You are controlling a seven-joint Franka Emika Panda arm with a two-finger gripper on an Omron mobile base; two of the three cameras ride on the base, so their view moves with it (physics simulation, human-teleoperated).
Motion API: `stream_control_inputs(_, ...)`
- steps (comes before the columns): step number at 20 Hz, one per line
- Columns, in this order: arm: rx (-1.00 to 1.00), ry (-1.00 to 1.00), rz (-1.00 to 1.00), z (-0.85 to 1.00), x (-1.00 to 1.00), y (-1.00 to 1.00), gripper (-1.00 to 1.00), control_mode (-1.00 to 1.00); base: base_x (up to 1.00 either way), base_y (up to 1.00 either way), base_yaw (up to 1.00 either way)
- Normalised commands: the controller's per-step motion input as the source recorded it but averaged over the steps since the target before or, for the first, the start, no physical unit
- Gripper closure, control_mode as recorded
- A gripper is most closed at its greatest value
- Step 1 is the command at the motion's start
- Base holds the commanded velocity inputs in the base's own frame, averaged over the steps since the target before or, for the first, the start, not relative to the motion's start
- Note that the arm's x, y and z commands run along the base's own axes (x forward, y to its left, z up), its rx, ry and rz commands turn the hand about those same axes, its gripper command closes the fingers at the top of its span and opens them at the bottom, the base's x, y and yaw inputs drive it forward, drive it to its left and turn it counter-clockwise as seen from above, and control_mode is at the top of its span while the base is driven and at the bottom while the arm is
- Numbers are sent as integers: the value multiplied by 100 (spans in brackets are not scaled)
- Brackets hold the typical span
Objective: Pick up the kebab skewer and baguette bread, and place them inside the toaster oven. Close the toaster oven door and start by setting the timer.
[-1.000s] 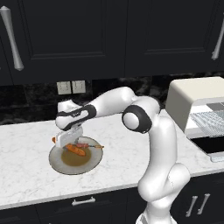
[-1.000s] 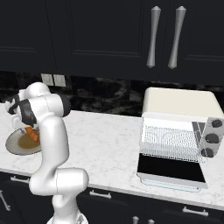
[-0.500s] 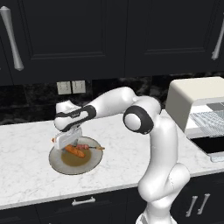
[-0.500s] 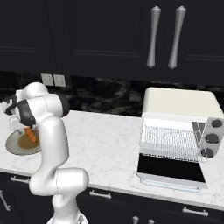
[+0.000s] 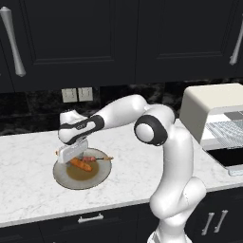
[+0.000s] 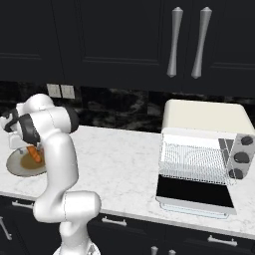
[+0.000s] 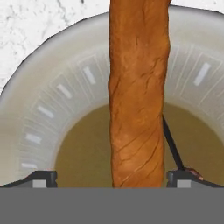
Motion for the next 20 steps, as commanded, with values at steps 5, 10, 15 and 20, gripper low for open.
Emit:
stream_control_inputs(5, 0, -1, 0, 0, 41, 5, -100, -100, 0, 0, 0)
stream_control_inputs(10, 0, -5, 0, -1, 59, 0, -100, -100, 0, 0, 0)
stream_control_inputs(15, 0, 1, 0, -30, 3, -9, -100, -100, 0, 0, 0)
stream_control_inputs(20, 0, 2, 0, -11, -24, -8, -100, -100, 0, 0, 0)
